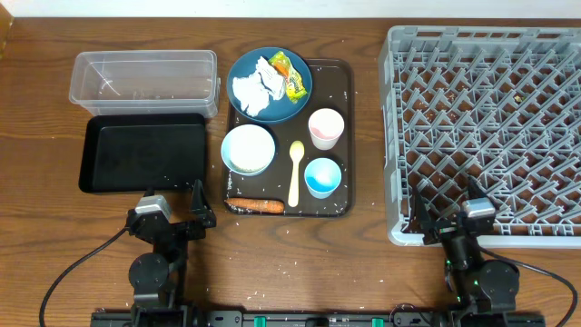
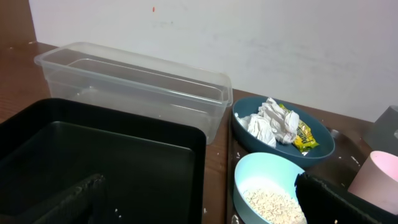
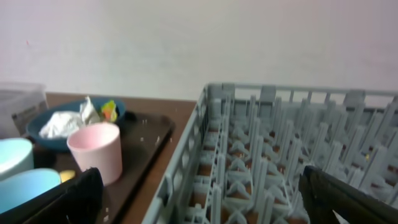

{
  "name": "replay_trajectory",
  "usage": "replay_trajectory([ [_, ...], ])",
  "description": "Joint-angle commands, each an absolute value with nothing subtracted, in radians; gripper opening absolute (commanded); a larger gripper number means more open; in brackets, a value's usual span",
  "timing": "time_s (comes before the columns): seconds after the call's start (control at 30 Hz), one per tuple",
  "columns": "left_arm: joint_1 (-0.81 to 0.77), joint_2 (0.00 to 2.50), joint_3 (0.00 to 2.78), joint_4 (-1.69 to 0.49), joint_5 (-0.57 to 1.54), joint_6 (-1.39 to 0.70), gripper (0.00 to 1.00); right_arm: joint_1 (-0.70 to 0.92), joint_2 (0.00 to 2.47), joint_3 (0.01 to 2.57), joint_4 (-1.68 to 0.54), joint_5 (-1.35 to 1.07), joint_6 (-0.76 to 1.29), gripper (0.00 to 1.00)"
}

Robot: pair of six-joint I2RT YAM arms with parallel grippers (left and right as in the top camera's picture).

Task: Sort waste into correct bins and load items into the dishwasher rack
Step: 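Reach left gripper to blue plate and grasp crumpled white paper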

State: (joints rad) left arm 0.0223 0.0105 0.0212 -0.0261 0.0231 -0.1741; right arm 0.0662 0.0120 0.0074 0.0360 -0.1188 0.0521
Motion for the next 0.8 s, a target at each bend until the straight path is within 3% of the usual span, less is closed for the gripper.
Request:
replay_trajectory([
  [0.0,0.021,0.005,0.004,-0.033,0.016,-0.15,0.98,0.092,0.005,0.006,0.103,-0.181,0.099,0.99],
  [0.2,0.021,0.005,0.015,0.102,0.015,-0.15,0.98,0.092,0.017,0.057,0.178,-0.268,0.099,0.99],
  [0.4,0.021,0.084,0.161,0.094,0.015,-0.149,0.98,0.092,0.143,0.214,0.144,-0.301,0.088,0.99],
  [0.57,0.021,0.319,0.387,-0.008,0.022,-0.15,0.98,0.092,0.359,0.415,0.116,-0.38,0.032,0.99],
  [0.77,0.017,0.685,0.765,-0.189,0.111,-0.15,0.98,0.09,0.632,0.694,-0.066,-0.402,-0.017,0.99],
])
